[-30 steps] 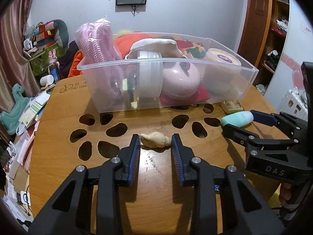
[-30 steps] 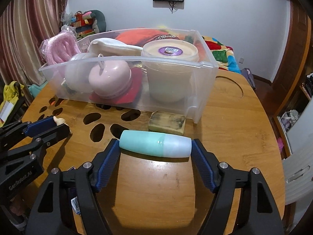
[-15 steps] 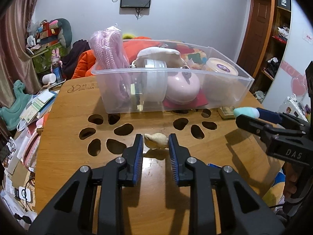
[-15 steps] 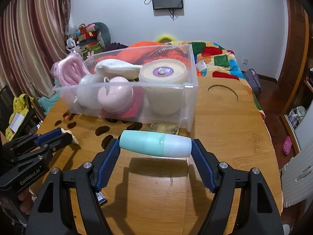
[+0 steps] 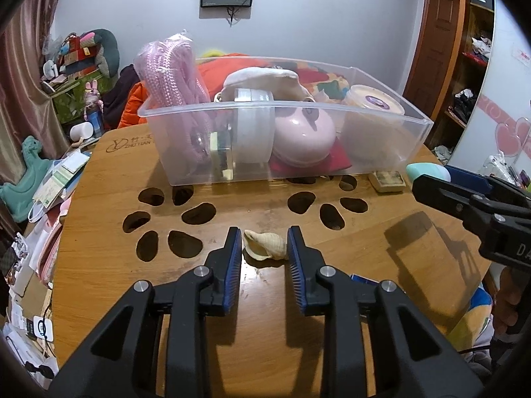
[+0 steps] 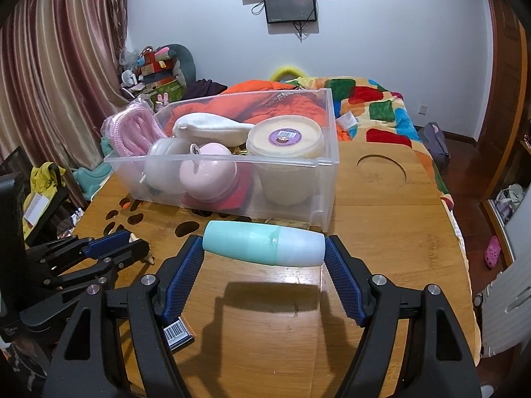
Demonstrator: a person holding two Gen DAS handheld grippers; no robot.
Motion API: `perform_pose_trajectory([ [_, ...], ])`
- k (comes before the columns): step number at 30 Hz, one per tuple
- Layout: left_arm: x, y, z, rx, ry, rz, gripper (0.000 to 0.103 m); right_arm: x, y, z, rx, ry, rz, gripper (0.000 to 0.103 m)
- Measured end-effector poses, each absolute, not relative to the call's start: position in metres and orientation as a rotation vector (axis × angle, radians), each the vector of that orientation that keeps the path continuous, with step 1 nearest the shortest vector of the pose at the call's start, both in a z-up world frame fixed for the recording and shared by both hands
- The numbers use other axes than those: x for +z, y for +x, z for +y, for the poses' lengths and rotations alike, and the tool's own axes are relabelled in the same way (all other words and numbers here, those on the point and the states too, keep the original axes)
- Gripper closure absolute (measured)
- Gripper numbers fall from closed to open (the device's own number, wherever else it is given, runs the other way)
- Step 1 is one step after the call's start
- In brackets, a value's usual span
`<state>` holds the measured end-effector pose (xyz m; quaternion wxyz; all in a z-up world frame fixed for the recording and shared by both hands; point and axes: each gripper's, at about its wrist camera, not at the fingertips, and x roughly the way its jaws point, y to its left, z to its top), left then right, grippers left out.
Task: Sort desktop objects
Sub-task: 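Lift the seashell and teal bottle and carry them over the bin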
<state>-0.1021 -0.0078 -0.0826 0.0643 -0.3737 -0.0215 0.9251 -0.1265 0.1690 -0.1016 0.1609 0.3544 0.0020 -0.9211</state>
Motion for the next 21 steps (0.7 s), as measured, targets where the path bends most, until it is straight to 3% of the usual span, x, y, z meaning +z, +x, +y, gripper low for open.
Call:
perform_pose_trajectory([
  [3,-0.085,-0.105,-0.004,2.791,-1.124,-0.05,0.075,-0.102,-0.127,0.169,-2.629,1.011,0.004,0.032],
  [6,-0.088,-0.106,0.001,2.786,-1.122,-0.04,0.084,-0.101,-0.127,0.169,-2.626,1.006,0.0,0.032],
  [21,-0.056,-0.097,-0.014,2.823,-0.991,-0.134,0.084,-0.085,-0.129,0.169,-2.628,0.952,-0.019,0.032],
])
